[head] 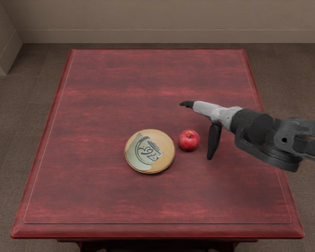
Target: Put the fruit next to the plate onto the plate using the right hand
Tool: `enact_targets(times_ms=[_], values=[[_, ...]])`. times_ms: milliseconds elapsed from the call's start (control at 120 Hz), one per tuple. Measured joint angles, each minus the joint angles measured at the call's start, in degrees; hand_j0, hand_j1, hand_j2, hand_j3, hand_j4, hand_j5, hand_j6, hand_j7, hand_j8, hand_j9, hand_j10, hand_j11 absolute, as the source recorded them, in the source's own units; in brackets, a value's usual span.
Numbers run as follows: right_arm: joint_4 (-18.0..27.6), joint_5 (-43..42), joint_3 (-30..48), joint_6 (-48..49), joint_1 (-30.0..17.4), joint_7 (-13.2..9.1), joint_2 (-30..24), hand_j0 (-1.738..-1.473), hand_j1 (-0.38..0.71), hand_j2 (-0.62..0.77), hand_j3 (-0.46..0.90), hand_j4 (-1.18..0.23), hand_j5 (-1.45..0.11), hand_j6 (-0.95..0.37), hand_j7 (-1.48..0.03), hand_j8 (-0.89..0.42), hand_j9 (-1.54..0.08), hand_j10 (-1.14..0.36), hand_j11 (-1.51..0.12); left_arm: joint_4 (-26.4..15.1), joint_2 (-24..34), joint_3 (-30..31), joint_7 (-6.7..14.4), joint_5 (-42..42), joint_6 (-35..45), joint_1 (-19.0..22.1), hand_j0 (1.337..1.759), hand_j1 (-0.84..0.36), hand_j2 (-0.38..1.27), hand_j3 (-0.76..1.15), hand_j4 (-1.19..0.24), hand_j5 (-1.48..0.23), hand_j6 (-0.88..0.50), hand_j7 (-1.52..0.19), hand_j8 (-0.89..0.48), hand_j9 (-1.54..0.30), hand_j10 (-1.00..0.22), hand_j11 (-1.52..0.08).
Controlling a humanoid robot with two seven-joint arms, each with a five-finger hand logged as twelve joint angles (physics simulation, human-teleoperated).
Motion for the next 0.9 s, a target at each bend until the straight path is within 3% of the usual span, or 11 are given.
enact_targets(times_ms=[500, 900], values=[[-0.5, -5.0, -4.7, -6.0, 0.2, -0.1, 3.8, -1.658, -0.08, -0.04, 0.00, -0.23, -0.29, -0.23, -0.29, -0.23, -0.29, -0.22, -0.29, 0.0, 0.0, 0.0, 0.0, 0.0, 0.0, 0.0, 1.658, 0.07, 0.05, 0.00, -0.23, -0.30, -0.23, -0.30, -0.23, -0.30, -0.23, -0.30], [-2.2, -7.0, -6.3, -7.9, -1.1, -0.1, 5.8, -1.658, -0.01, -0.06, 0.00, -0.29, -0.37, -0.29, -0.37, -0.29, -0.37, -0.29, -0.37, 0.0, 0.0, 0.0, 0.0, 0.0, 0.0, 0.0, 1.658, 0.07, 0.05, 0.00, -0.23, -0.30, -0.23, -0.30, -0.23, -0.30, -0.23, -0.30]])
